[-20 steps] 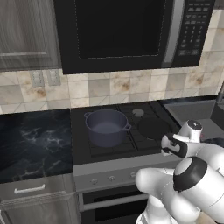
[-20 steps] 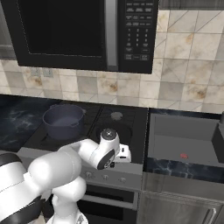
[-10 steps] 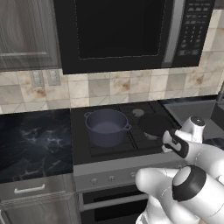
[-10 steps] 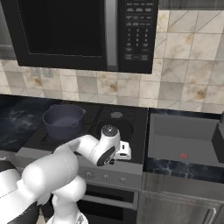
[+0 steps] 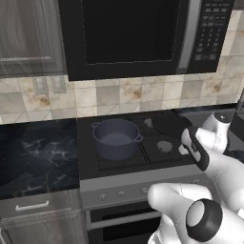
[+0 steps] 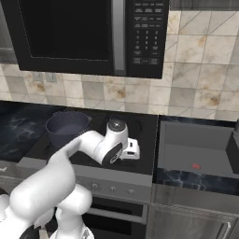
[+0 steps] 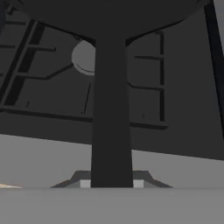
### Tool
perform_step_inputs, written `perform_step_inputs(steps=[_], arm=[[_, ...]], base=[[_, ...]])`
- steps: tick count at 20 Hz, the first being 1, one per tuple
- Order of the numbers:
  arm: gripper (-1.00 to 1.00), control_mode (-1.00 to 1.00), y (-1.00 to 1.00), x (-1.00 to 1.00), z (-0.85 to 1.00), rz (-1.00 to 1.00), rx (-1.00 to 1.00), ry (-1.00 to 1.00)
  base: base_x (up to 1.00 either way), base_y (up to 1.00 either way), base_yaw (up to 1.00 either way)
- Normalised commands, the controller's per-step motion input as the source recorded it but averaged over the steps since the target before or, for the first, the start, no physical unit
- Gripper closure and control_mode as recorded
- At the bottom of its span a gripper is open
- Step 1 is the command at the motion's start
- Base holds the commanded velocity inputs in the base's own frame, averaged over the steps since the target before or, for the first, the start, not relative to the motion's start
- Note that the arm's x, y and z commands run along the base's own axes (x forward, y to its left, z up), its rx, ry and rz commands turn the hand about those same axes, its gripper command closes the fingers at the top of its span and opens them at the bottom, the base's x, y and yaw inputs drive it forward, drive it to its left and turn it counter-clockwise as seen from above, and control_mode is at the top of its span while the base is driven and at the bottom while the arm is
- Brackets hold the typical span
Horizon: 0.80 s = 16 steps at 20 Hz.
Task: Move the pot and pan from the stove into the sink.
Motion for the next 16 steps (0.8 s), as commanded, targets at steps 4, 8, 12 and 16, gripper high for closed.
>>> perform_step_inputs(steps=[4, 8, 12, 16], arm=[[1.00, -1.00, 0.00, -0.11, 0.64, 0.00, 0.00, 0.00], [1.00, -1.00, -0.04, -0.59, 0.36, 0.01, 0.00, 0.00], [1.00, -1.00, -0.03, -0.84, 0.17, 0.04, -0.01, -0.04], [1.00, -1.00, 0.00, -0.89, 0.02, 0.11, -0.04, -0.11]], base=[[0.00, 0.00, 0.00], [0.00, 0.00, 0.00], [0.00, 0.00, 0.00], [0.00, 0.00, 0.00]])
